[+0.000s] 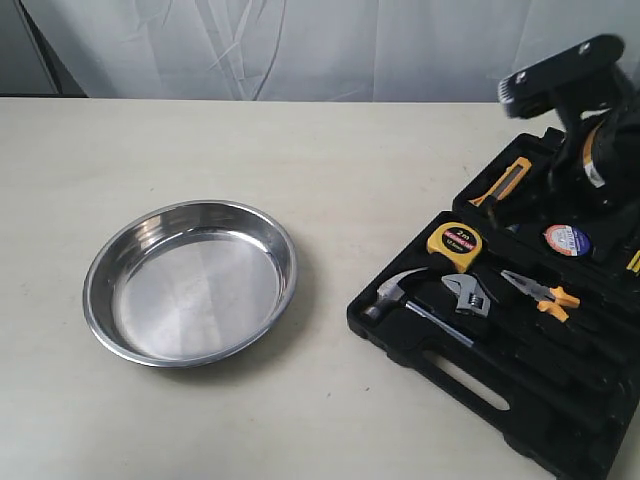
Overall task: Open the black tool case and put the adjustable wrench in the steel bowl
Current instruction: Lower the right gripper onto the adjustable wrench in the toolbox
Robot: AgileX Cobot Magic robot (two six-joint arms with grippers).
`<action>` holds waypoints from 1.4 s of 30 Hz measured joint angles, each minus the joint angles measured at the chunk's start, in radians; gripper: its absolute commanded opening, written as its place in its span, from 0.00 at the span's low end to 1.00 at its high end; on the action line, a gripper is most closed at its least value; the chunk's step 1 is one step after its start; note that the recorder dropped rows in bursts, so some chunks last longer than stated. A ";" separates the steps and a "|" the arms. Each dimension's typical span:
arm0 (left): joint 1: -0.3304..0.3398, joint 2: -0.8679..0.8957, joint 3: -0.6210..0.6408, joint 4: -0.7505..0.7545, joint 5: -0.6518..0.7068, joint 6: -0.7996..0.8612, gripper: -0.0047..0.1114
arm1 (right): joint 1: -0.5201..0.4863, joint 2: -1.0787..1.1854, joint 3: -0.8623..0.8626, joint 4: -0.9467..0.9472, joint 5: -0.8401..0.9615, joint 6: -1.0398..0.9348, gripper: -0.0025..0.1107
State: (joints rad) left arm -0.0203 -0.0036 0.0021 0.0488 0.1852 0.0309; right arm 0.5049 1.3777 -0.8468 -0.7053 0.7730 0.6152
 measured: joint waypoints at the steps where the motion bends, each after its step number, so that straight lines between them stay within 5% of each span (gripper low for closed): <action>1: 0.000 0.000 0.000 0.000 0.000 0.000 0.04 | 0.000 0.000 0.000 0.108 -0.014 -0.097 0.01; 7: 0.000 0.000 0.000 0.000 0.000 0.000 0.04 | 0.000 0.000 0.000 0.328 -0.004 -0.351 0.01; 21: 0.000 0.000 0.000 0.000 0.000 0.000 0.04 | 0.000 0.177 0.000 0.365 0.026 -0.382 0.03; 30: 0.000 0.000 0.000 0.000 0.000 0.000 0.04 | 0.000 0.208 0.000 0.360 0.009 -0.384 0.53; 42: 0.000 0.000 0.000 0.000 0.000 0.000 0.04 | 0.000 0.337 0.000 0.341 0.004 -0.384 0.52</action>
State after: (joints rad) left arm -0.0203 -0.0036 0.0021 0.0488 0.1852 0.0309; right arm 0.5049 1.7148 -0.8468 -0.3638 0.7774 0.2311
